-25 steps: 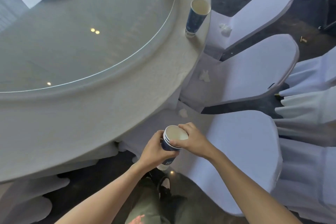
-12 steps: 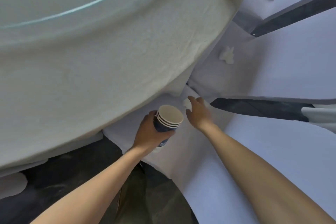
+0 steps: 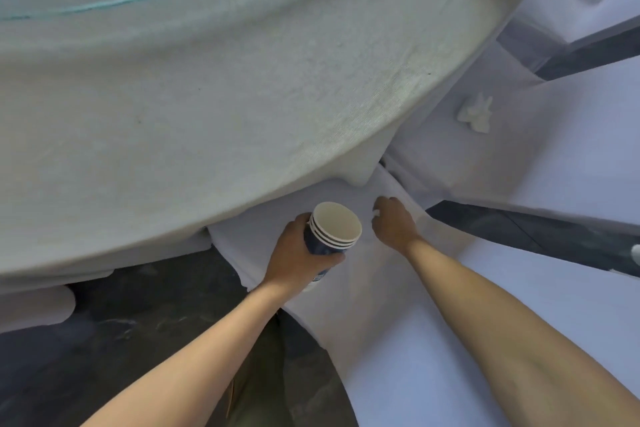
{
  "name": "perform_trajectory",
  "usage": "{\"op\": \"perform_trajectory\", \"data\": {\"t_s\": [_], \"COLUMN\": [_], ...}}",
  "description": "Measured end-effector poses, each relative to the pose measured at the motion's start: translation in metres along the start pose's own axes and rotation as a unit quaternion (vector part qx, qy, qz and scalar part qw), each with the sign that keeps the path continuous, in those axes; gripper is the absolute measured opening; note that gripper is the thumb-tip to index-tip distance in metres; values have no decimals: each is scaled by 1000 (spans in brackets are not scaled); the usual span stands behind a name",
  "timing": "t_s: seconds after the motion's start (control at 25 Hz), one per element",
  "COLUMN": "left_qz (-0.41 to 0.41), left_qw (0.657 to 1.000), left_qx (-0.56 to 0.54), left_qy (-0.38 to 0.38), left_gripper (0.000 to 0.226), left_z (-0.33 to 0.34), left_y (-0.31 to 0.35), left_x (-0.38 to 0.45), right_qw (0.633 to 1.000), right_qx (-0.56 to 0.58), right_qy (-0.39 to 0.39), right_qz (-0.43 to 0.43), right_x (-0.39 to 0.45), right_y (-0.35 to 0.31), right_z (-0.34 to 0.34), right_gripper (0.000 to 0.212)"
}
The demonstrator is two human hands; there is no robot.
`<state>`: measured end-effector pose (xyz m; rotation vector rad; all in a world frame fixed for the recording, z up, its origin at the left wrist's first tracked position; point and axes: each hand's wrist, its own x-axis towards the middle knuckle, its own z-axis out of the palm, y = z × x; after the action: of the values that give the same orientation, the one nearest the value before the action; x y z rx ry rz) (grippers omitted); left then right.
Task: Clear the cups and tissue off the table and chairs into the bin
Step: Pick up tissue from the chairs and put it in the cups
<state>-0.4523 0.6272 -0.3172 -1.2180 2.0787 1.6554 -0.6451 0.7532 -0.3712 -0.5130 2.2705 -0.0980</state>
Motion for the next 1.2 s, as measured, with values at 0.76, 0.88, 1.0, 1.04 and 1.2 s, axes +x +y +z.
{"op": "perform_trajectory", "data": {"t_s": [0.76,0.88,1.0,1.04,1.2], "left_qz": [177,183,179,178,156], "left_qw": [969,967,967,967,964], "left_qx": [-64,-52,-44,-48,-60], "left_qy": [163,170,176,178,205], "left_gripper": [75,77,75,75,80], "left_z": [35,57,75,82,125], "left_y": [221,236,256,265,306], "left_x": [-238,-244,-240,-238,-227], "right_qw": [948,952,949,946,931], "right_qx": [157,108,95,99,105], "right_qy": [67,53,39,37,54], "right_qz": [-270,-282,-298,-308,-346], "right_x": [-341,-348,-348,-346,-316], "right_y": [-18,1,24,33,80], "right_z": [-248,-262,-279,-287,-336], "right_gripper": [11,27,29,28,25]}}
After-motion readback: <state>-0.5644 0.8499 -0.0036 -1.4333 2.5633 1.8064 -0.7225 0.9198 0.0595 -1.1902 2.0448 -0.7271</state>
